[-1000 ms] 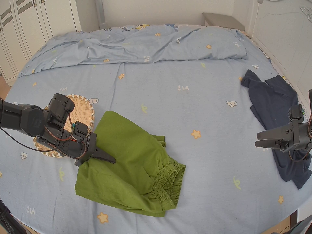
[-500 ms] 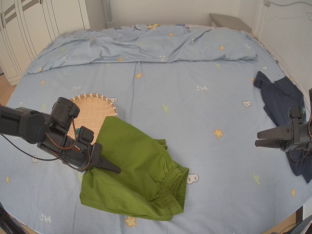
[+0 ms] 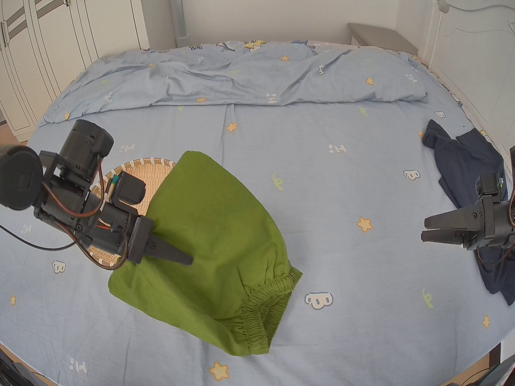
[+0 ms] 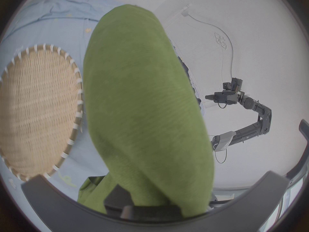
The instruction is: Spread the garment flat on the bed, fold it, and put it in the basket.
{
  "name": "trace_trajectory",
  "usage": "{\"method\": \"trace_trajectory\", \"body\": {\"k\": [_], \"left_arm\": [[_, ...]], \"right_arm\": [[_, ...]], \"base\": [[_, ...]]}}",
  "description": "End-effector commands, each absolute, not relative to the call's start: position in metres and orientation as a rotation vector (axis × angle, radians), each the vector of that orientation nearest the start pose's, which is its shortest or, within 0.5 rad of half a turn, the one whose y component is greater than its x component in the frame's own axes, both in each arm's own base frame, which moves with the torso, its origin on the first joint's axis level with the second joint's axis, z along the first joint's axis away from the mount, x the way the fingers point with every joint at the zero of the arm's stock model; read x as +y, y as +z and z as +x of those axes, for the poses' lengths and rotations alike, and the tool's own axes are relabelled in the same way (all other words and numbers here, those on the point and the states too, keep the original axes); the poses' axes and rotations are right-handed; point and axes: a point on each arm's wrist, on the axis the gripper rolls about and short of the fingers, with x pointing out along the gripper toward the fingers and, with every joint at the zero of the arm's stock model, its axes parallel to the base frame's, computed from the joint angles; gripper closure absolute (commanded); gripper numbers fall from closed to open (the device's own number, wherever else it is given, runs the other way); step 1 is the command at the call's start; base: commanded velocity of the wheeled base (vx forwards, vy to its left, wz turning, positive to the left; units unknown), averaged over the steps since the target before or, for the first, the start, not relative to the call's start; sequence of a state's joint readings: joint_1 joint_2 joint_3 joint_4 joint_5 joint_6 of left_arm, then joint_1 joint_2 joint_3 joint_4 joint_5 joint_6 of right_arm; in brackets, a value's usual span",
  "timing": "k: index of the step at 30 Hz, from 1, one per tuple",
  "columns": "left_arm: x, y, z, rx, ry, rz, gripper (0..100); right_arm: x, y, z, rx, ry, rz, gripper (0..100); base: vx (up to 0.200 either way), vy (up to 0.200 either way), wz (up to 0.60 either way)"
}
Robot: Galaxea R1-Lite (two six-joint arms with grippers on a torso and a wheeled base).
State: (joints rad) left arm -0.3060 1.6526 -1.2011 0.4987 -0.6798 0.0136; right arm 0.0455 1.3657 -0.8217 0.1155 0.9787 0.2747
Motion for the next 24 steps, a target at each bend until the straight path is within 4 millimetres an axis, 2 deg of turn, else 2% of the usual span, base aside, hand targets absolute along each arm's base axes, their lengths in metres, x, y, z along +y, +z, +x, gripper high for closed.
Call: {"method": "trace_trajectory", "body": {"k": [1, 7, 14, 19, 24], "left_arm": [[-0.09, 0.238, 0.264, 0.905, -0.901, -0.1, 100], [-0.088, 0.247, 0.263, 0.843, -0.873, -0.069, 100], [-0.08, 0.282, 0.24, 0.63, -0.874, -0.032, 100], [-0.07, 0.293, 0.229, 0.498, -0.824, -0.011, 100], [-0.054, 0.296, 0.237, 0.35, -0.743, -0.018, 100]], "right_arm": [[0.029, 0.209, 0.202, 0.762, 0.902, 0.554, 0], [0.028, 0.211, 0.201, 0.751, 0.899, 0.552, 0], [0.028, 0.208, 0.203, 0.762, 0.897, 0.554, 0], [0.028, 0.207, 0.204, 0.767, 0.896, 0.556, 0], [0.028, 0.205, 0.205, 0.771, 0.895, 0.558, 0]], "base": [[0.0, 0.0, 0.0], [0.0, 0.0, 0.0], [0.0, 0.0, 0.0], [0.0, 0.0, 0.0], [0.0, 0.0, 0.0]]}}
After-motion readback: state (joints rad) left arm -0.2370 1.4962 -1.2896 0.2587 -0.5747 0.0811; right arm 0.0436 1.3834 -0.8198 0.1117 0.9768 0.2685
